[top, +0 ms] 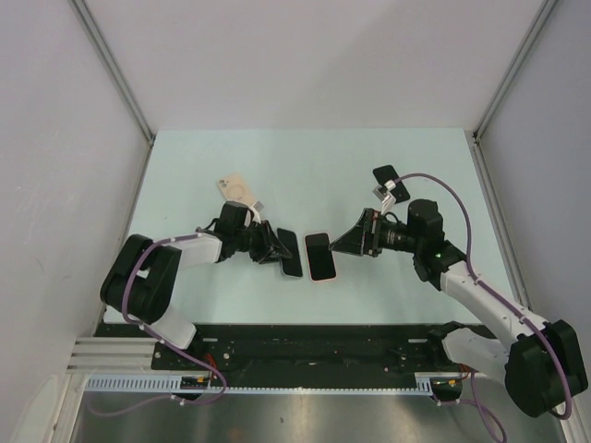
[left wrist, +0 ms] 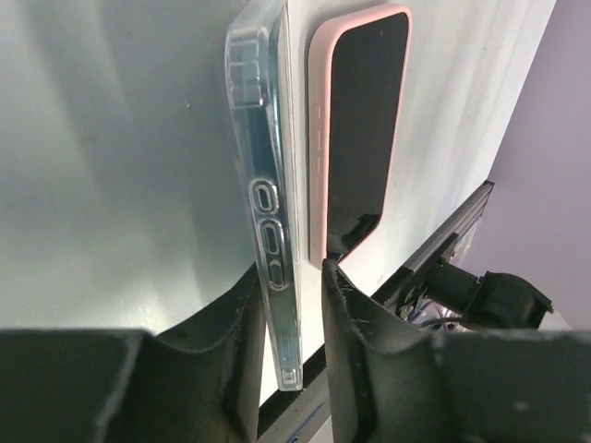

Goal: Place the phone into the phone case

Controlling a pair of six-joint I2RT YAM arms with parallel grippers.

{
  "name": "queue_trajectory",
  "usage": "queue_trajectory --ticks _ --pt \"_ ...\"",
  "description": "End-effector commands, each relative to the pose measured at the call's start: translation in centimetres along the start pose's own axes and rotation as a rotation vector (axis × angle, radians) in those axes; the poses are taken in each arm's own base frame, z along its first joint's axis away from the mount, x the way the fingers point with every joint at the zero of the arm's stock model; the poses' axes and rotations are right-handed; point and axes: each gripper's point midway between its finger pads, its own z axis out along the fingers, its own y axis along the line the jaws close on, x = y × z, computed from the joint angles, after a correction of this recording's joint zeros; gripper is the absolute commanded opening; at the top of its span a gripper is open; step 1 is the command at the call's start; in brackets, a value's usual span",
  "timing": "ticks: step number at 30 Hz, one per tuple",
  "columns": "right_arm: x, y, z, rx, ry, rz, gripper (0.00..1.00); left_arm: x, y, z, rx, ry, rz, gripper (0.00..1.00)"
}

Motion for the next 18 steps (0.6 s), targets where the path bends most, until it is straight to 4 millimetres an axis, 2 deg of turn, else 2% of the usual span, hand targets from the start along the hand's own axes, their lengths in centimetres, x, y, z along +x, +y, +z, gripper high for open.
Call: queue_trajectory --ticks 1,2,6,8,10,12,13,14,15,17,18 --pt "-1.1 0.3 -0.7 0.005 -0.036 -0.038 1.0 -0.8 -1.2 -0.7 0.018 -0.039 0.06 0.38" --pt "-1.3 0.4 -0.8 0.006 -0.042 -0.04 1.0 -0.8 -1.3 -1.0 0.009 -0.039 0.07 0.44" --pt "-1.6 -0.1 -1.3 0.038 -0.059 -0.049 1.0 -0.8 -1.8 -1.9 -0.009 -0.038 0.101 0.57" --pt "-2.5 -1.1 -1.5 0.098 -0.09 -0.044 1.0 -1.2 -1.9 -2.5 -0.041 -0.057 0.12 0.62" --pt "-2.7 -3.4 -1.7 0.195 -0.095 -0.021 1.0 -1.8 -2.4 -3.6 -0.069 -0.091 0.145 0.68" --pt "-3.4 -4.9 -2.0 0.283 -0.107 0.001 1.0 -2.2 -3.0 -4.7 -0.078 -0.123 0.185 0.78" --pt "-3.7 -5.2 -2.0 0.309 -0.106 -0.018 1.0 -2.4 -2.9 -5.2 -0.099 -0.139 0.193 0.9" --pt "-4.0 -6.3 -1.9 0.35 -0.094 -0.009 1.0 -2.5 -3.1 -5.5 -0.102 -0.149 0.214 0.96" --pt "-5.3 -6.5 -2.3 0.415 -0.113 -0.016 1.0 -2.7 -3.7 -6.2 -0.095 -0.172 0.235 1.0" --pt "-6.3 -8.3 -2.5 0.508 -0.104 -0.036 1.0 -2.8 -3.7 -6.9 -0.115 -0.186 0.265 1.0" --pt "-8.0 -8.3 -2.8 0.563 -0.131 -0.063 1.0 -2.9 -3.8 -7.3 -0.125 -0.196 0.278 1.0"
